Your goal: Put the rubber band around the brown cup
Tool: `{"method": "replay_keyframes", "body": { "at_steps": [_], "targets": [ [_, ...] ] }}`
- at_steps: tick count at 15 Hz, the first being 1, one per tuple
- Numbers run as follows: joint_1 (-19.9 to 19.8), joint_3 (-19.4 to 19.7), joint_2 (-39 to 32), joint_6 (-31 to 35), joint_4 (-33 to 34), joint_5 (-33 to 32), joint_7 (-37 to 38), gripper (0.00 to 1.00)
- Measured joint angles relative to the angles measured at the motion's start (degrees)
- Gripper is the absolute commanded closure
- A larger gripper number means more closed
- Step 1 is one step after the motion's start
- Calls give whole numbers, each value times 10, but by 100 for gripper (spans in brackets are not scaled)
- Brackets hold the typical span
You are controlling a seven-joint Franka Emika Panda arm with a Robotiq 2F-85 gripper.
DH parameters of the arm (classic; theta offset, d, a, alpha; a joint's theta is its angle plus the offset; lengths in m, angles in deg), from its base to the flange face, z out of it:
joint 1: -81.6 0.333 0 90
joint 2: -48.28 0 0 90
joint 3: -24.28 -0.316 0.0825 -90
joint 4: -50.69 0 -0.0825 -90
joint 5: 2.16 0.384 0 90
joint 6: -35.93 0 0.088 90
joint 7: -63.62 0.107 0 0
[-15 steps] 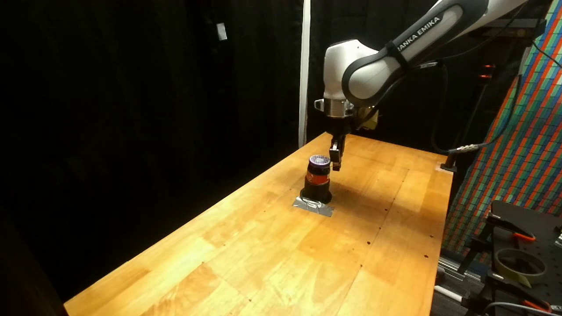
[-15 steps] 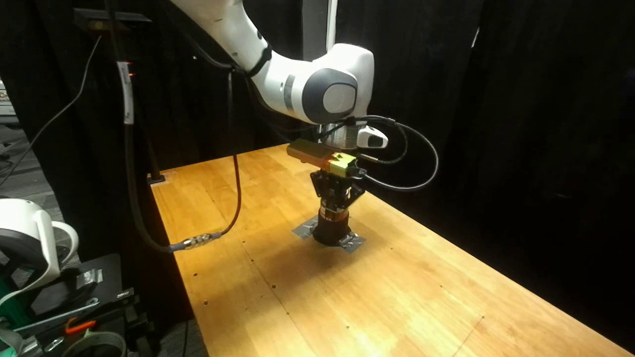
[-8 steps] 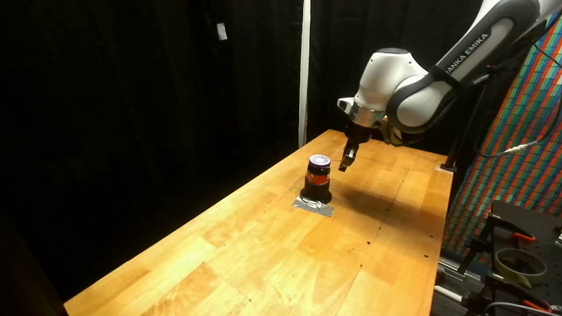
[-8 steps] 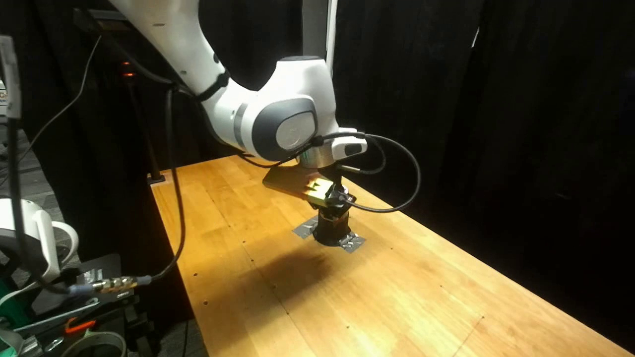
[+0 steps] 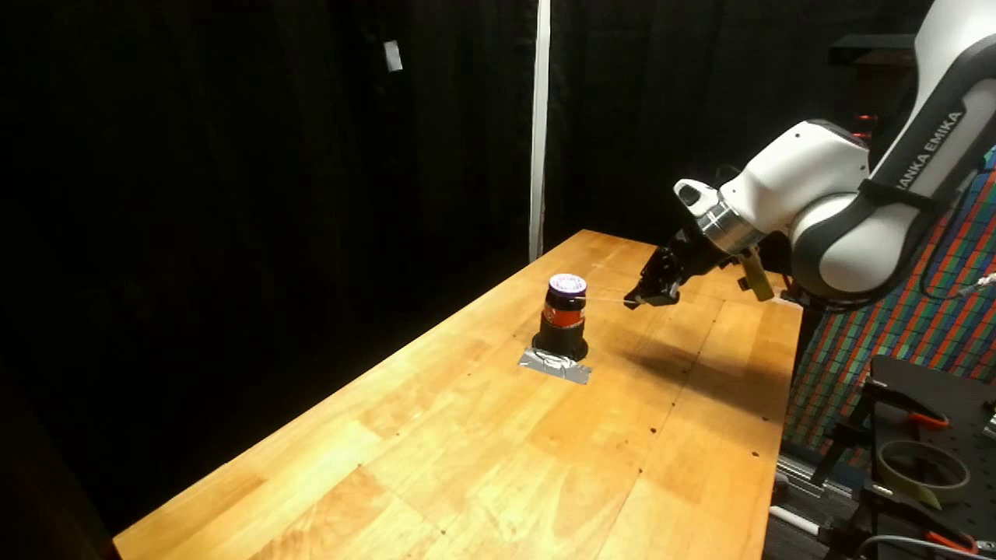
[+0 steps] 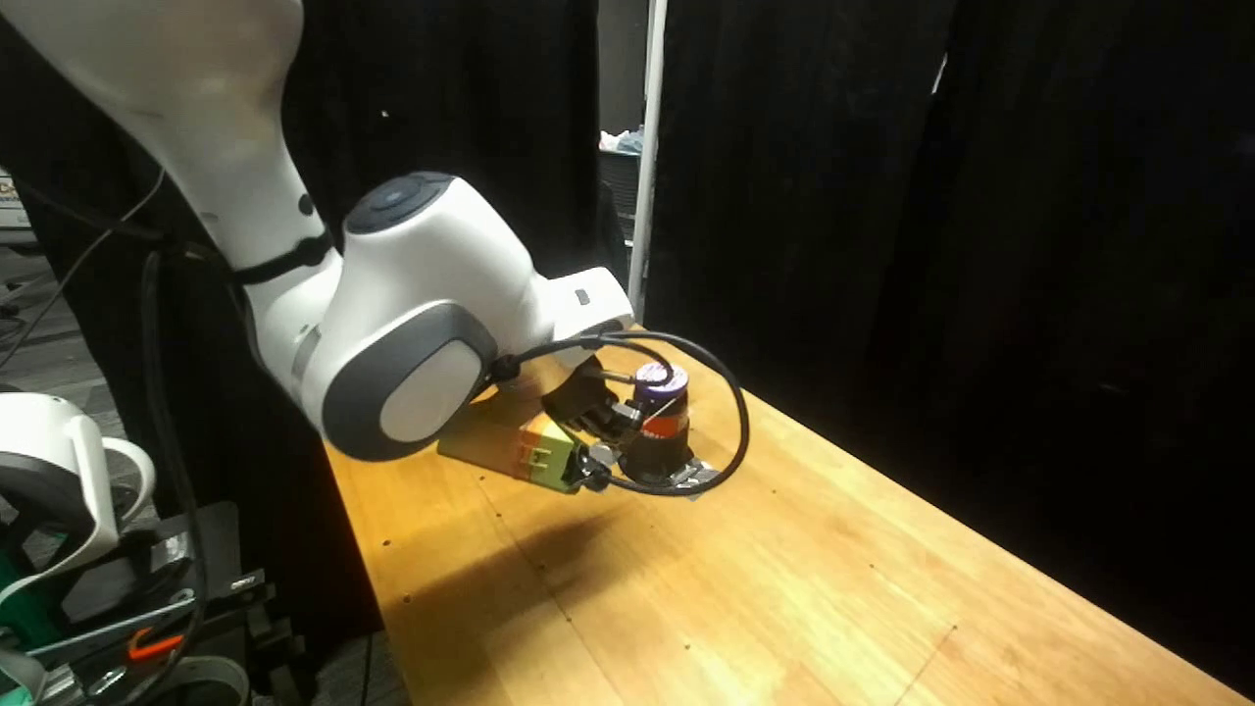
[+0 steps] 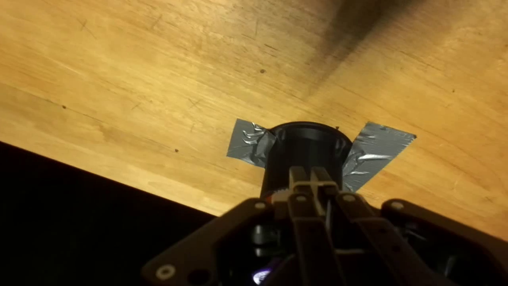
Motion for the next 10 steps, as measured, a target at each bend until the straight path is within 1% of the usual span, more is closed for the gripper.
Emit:
{"method": "replay_keyframes", "body": {
  "at_steps": [2,6,8,10],
  "targets": [
    [-8,5,-20,89,-23,-25,1,89],
    [7,31,-73,245,-30,-24,-9,90],
    [20,40,-97,307,-28,-14,-18,90],
    [35,45,-115,353,-23,7,-26,90]
  ]
}}
